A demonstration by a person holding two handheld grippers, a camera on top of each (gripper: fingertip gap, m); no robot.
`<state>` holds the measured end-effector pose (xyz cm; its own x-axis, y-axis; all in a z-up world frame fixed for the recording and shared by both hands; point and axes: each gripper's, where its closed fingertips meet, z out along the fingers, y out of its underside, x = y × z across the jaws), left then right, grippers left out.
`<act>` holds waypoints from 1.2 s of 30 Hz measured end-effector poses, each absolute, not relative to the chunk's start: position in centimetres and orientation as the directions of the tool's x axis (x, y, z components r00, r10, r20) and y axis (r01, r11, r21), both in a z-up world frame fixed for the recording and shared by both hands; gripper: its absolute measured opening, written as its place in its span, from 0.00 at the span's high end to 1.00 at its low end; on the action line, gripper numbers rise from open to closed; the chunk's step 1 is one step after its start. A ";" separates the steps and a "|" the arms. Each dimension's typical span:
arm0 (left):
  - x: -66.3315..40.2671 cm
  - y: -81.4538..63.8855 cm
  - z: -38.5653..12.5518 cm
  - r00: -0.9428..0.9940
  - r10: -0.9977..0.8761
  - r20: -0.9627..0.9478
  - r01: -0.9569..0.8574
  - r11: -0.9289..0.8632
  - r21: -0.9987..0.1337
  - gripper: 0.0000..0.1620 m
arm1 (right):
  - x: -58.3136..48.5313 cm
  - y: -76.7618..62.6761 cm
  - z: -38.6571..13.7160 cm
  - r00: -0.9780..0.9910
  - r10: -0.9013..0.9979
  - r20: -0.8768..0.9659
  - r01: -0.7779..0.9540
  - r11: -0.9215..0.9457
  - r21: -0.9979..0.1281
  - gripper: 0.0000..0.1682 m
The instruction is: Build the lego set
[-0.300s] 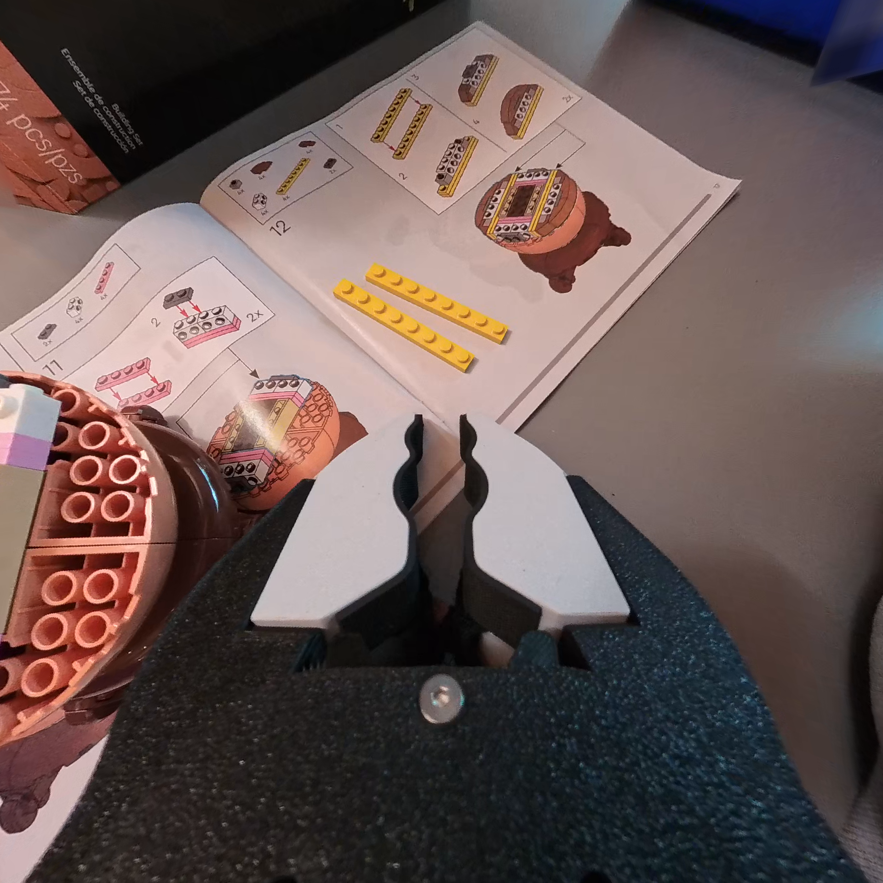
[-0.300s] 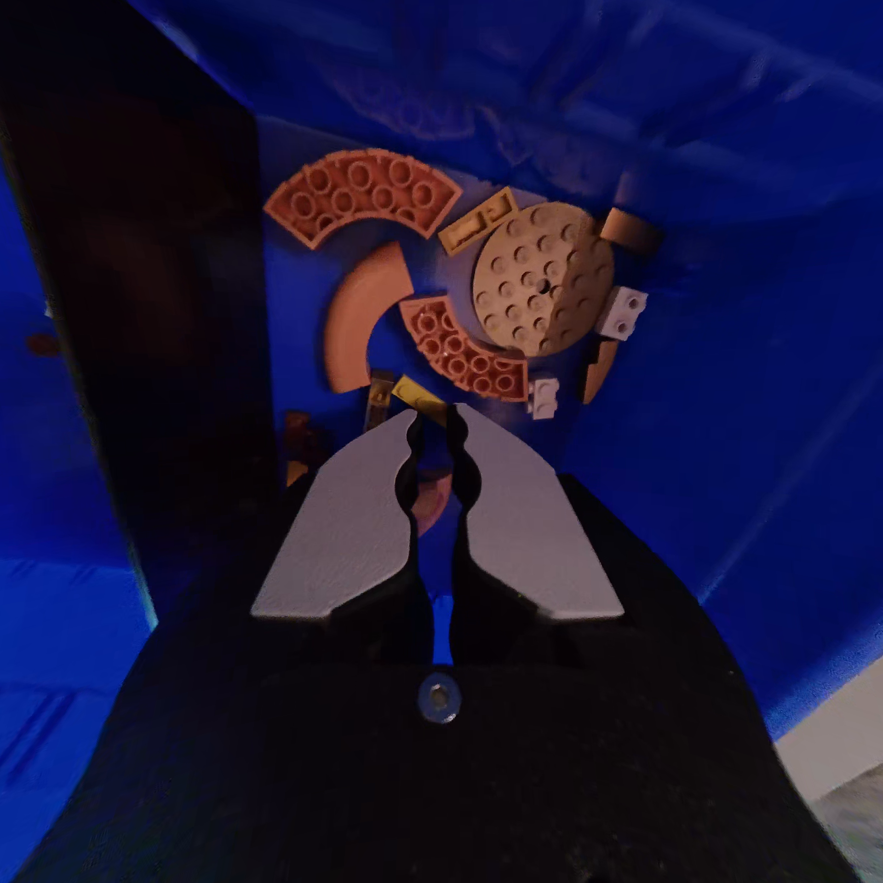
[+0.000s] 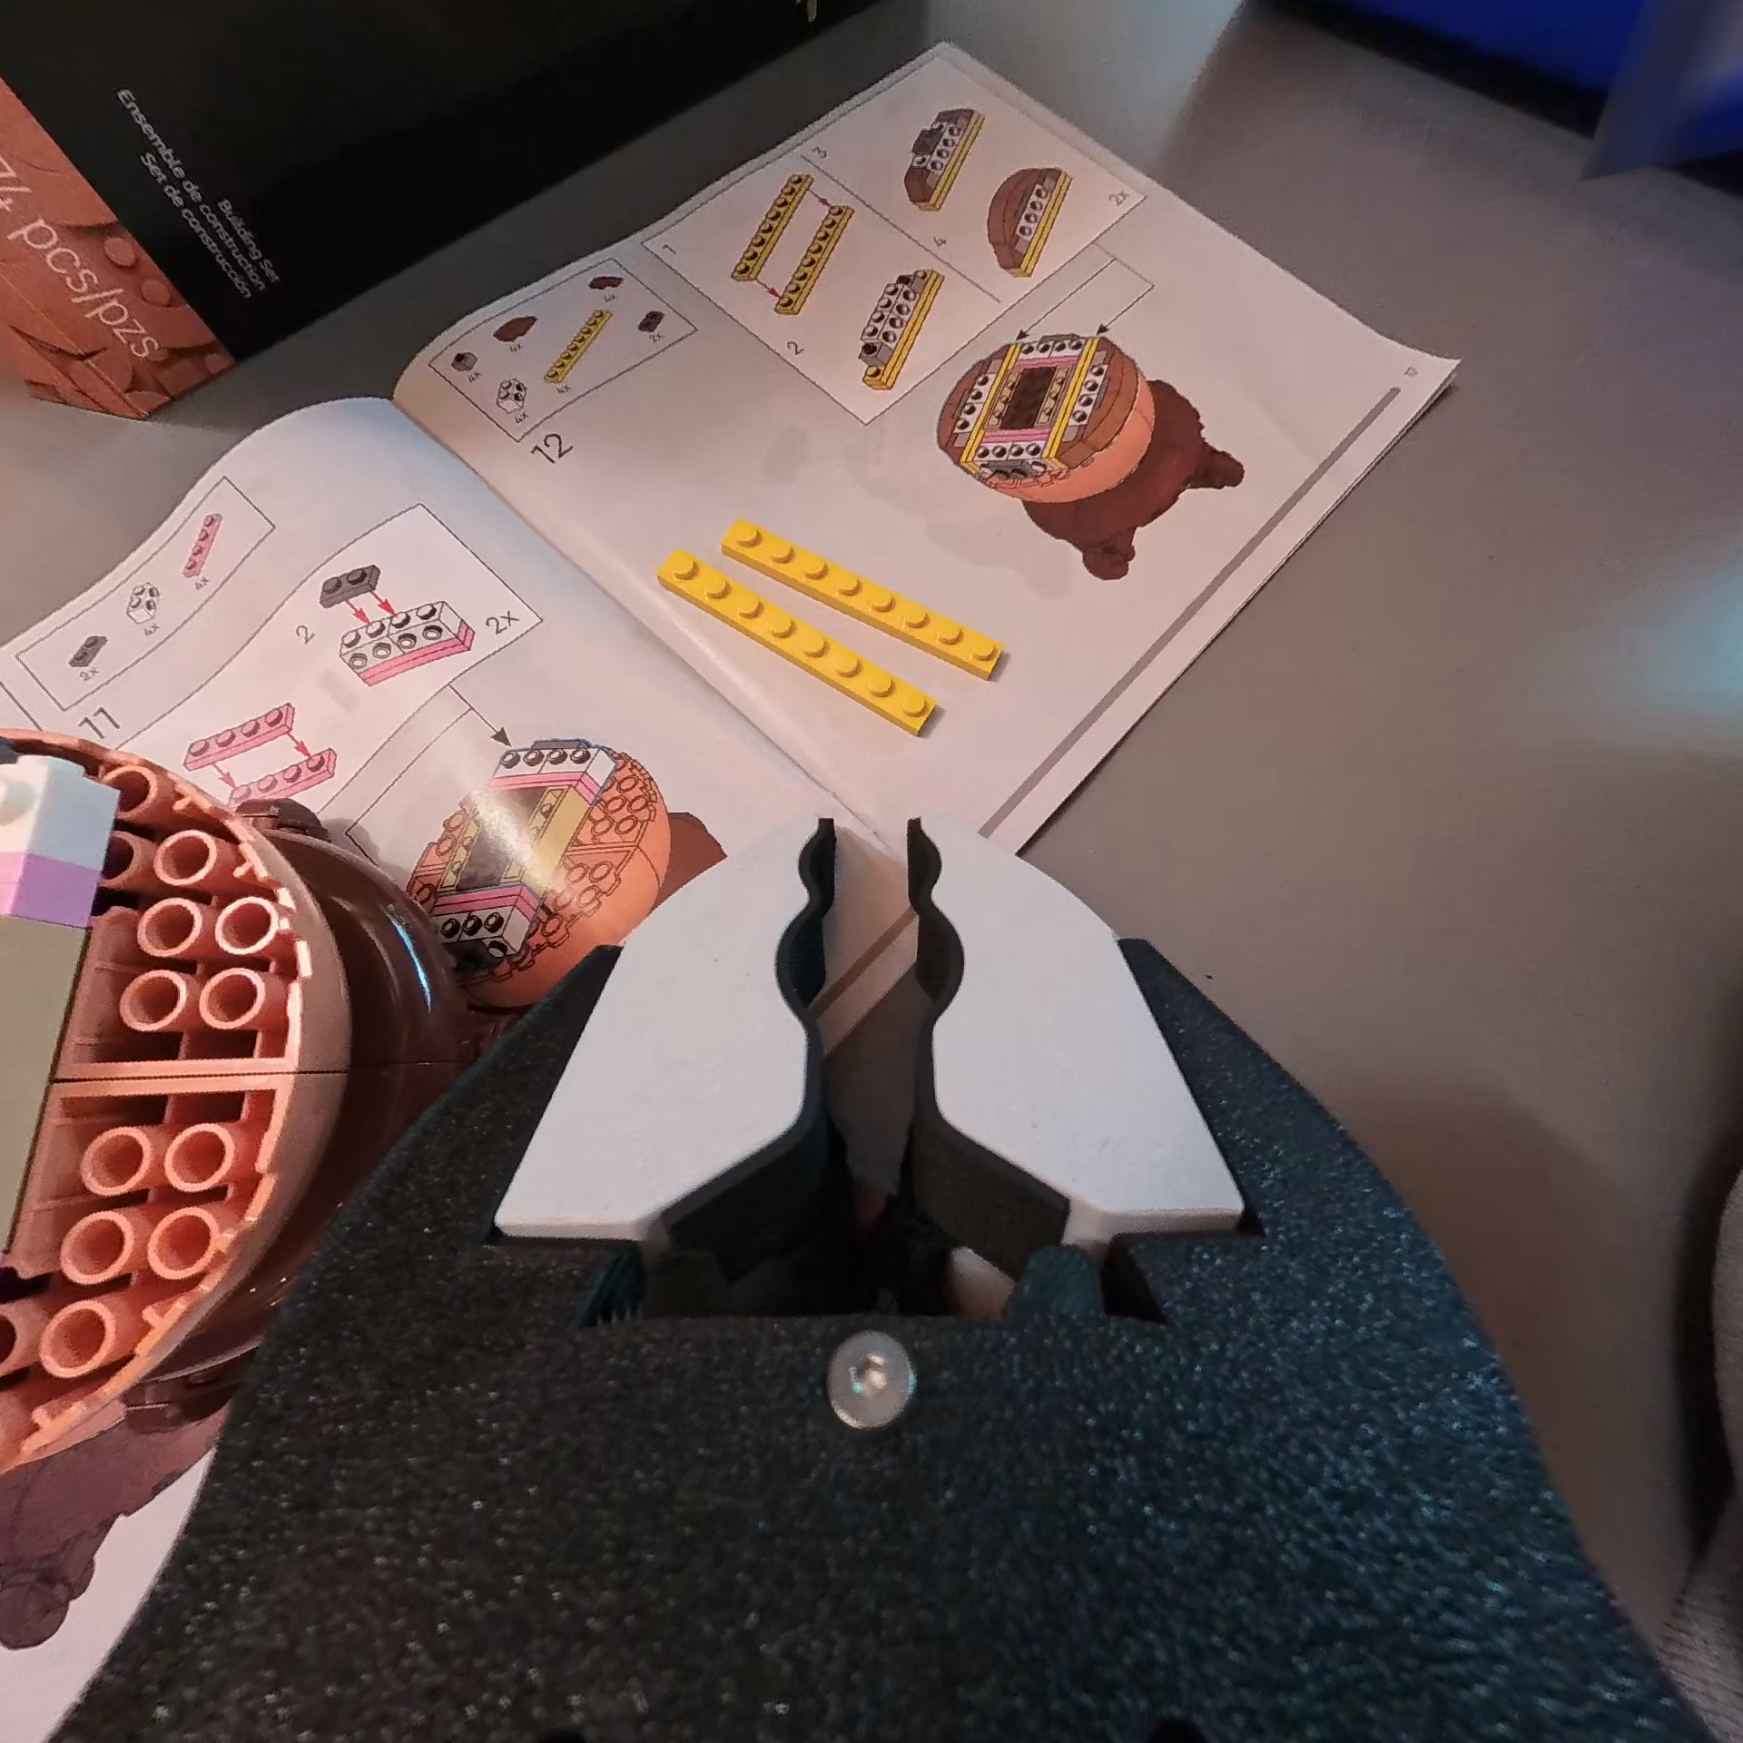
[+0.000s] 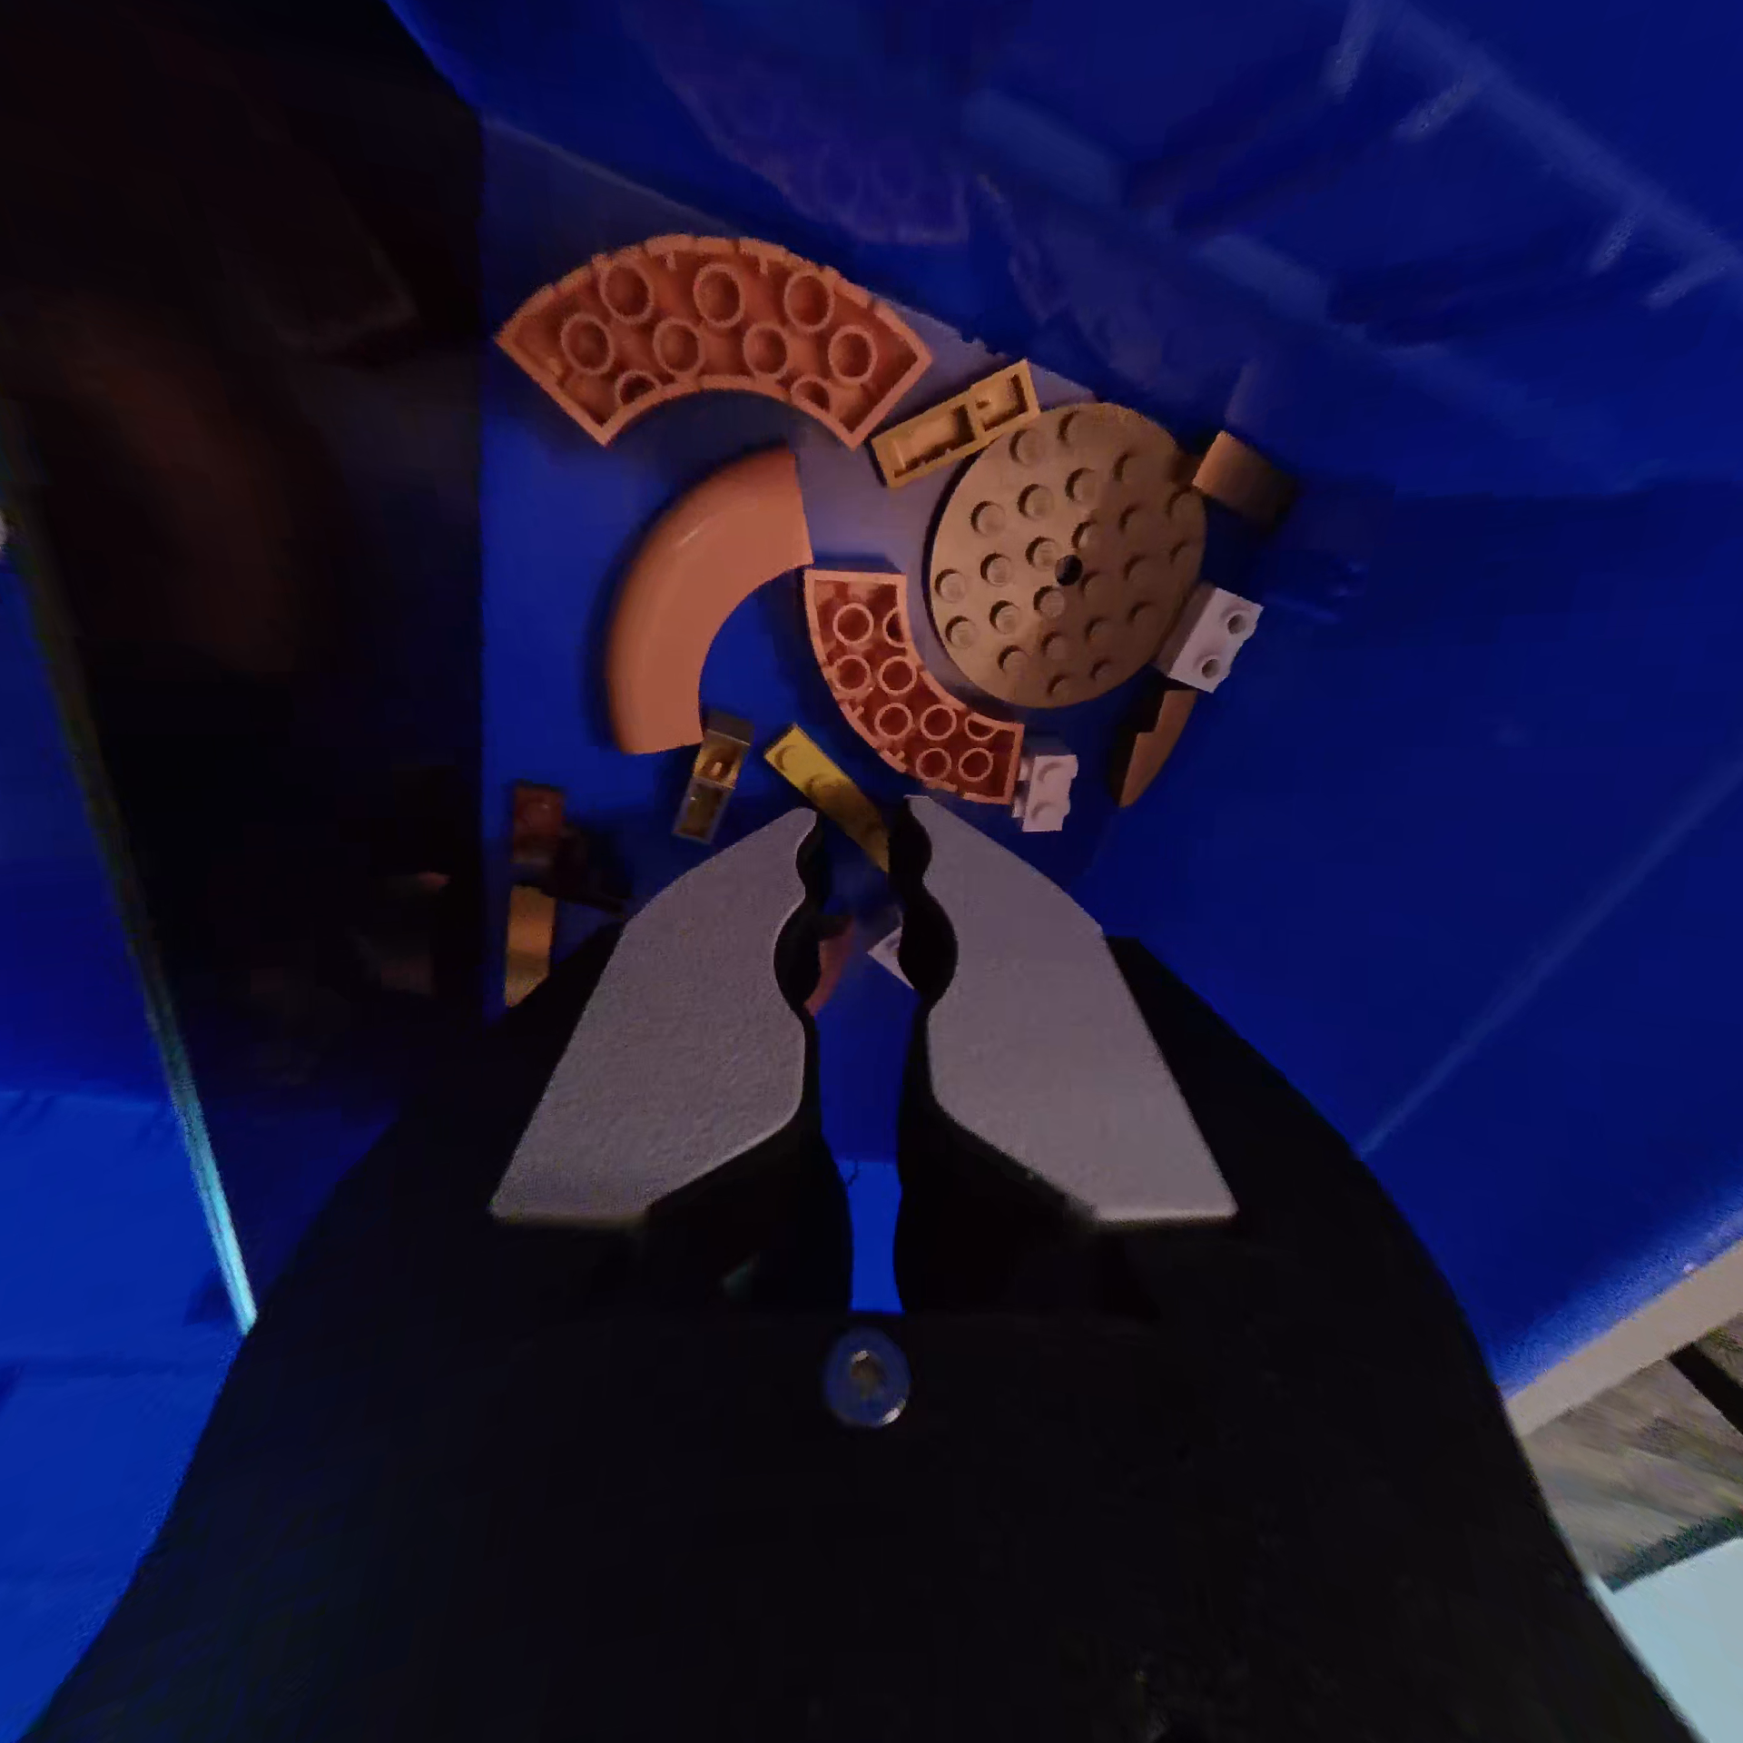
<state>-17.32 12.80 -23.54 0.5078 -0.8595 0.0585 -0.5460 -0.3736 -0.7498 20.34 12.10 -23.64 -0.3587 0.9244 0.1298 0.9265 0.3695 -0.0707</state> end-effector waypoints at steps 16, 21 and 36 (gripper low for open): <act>-17.3 12.8 -23.5 0.508 -0.859 0.060 -0.545 -0.375 -0.750 0.91 | 11.3 12.9 -12.1 -0.322 0.877 0.355 0.907 0.394 -0.151 0.97; -17.3 12.8 -23.5 0.507 -0.858 0.083 -0.536 -0.389 -0.749 0.91 | -0.3 13.8 -13.8 -0.581 0.714 0.392 0.741 0.663 -0.107 0.97; -17.3 12.8 -23.5 0.506 -0.845 0.172 -0.495 -0.448 -0.744 0.92 | -12.1 14.7 -23.2 -0.900 0.363 0.242 0.368 0.929 -0.023 0.97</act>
<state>-17.31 12.84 -23.46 0.5061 -0.8451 0.1724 -0.4955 -0.4485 -0.7439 -12.13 14.71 -23.22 -0.8998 0.3628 0.2425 0.3684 0.9294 -0.0232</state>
